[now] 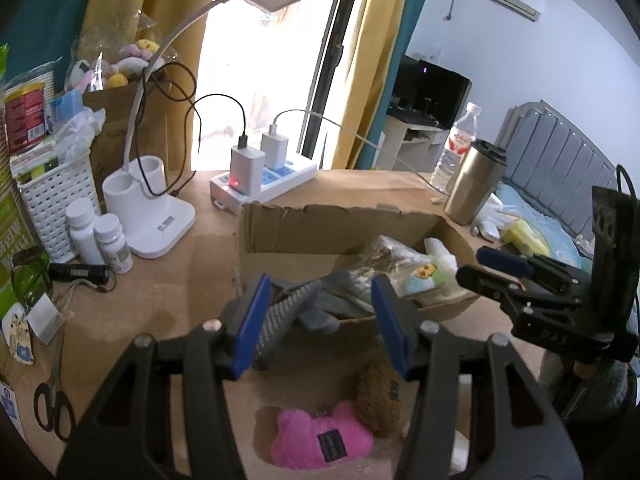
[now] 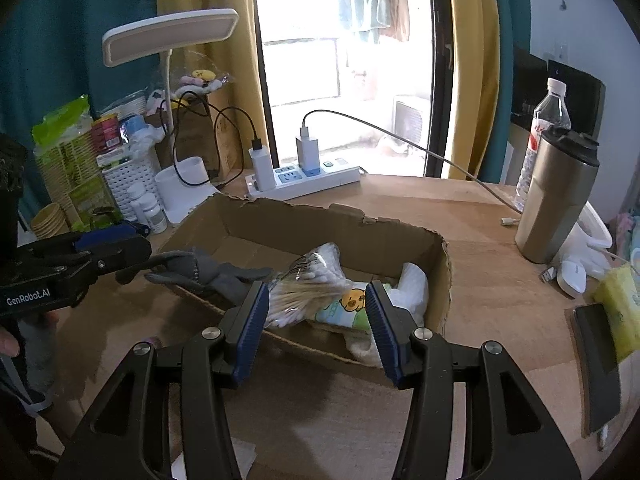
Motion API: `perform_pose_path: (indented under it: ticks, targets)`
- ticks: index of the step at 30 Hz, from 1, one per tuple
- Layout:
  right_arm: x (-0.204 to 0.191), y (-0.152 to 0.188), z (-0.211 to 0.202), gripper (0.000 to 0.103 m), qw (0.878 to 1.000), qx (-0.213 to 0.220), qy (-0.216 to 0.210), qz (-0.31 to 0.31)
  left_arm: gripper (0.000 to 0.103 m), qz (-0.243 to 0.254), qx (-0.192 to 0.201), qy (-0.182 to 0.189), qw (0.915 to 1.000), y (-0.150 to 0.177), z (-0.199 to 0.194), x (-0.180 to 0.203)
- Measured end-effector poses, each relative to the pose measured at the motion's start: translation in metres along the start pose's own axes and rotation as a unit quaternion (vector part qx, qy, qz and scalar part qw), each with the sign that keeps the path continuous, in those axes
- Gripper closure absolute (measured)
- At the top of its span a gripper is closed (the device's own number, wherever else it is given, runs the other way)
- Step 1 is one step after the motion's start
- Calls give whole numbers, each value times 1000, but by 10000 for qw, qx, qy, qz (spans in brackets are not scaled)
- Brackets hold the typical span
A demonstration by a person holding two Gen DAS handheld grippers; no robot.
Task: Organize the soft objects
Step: 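Release the swab bag in the box with the right gripper while the left gripper lowers the glove into it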
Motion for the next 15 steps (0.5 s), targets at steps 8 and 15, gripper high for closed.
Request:
perform_pose_path:
  ticks: [8, 15]
  targets:
    - [-9, 6, -15, 42, 10000, 40, -16, 10, 29, -28, 82, 59, 9999, 11, -14, 2]
    - [-21, 16, -26, 42, 10000, 28, -45, -53, 29, 9, 45, 108, 9999, 24, -22, 6]
Point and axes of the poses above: each gripper's, at about its wrist camera, not at the fingertips, and z roughly the way its jaws point, x to its right, y to its underside, the point moved 4 cm from there along z, roughly the way its jaws point, and after that the axes turned 2 degrees about -z, right-handed, at the moved point
